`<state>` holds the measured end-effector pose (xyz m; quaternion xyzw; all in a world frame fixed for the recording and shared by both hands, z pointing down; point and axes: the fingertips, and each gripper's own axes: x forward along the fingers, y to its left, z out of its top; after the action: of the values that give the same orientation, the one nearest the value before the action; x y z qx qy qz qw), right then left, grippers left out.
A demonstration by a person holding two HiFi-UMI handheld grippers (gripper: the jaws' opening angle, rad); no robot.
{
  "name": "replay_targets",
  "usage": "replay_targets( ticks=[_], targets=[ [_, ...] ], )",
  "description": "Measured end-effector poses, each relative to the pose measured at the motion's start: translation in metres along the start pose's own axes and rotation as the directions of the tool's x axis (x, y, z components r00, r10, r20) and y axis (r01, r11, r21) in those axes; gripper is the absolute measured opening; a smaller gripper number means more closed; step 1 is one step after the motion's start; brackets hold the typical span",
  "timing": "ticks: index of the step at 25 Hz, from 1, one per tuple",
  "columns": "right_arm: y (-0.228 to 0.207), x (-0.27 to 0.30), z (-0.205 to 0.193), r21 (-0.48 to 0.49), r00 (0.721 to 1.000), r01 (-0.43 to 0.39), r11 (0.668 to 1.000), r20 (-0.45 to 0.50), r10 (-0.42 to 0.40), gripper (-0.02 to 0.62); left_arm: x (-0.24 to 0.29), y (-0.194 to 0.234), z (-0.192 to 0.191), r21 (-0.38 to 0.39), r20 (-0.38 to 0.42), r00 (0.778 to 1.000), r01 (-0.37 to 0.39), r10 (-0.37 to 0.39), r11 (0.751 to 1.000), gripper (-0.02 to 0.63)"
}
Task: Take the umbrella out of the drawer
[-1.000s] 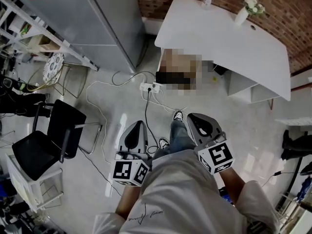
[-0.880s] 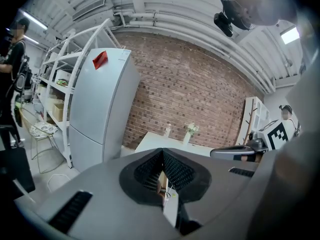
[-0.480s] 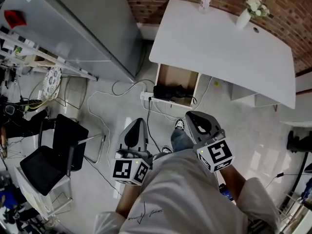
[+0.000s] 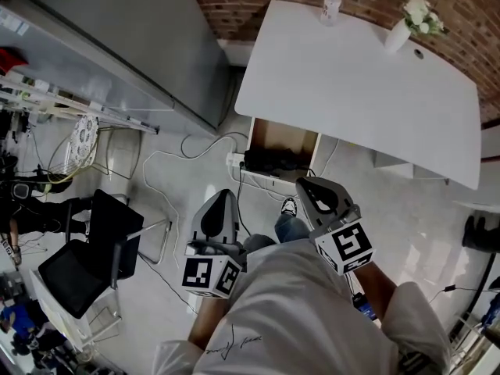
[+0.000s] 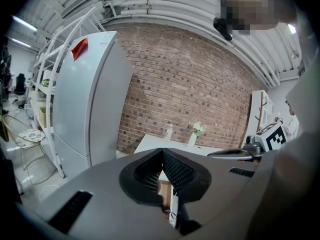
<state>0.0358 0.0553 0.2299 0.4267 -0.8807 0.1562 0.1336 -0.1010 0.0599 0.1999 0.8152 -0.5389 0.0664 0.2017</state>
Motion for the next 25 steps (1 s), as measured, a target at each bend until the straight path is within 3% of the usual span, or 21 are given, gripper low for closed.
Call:
replay_targets(
  ticks=[10,25],
  targets=[
    [-0.021,0.029,-0.011,-0.018,0.997,-0.048,0.999,-0.063,0.047,0.015,0.029,0.006,-0.003,-0.019,-0.030,0.999,-0.019,0.018,1.000,0.017],
    [-0.027,0.078,-0.035,-0.003,0.983,-0.035,0.999,-0.181,0.034,0.017,0.055,0.051,-0.019,-0.059,-0.105,0.994,-0.019,0.013,0.998,0.017]
  ],
)
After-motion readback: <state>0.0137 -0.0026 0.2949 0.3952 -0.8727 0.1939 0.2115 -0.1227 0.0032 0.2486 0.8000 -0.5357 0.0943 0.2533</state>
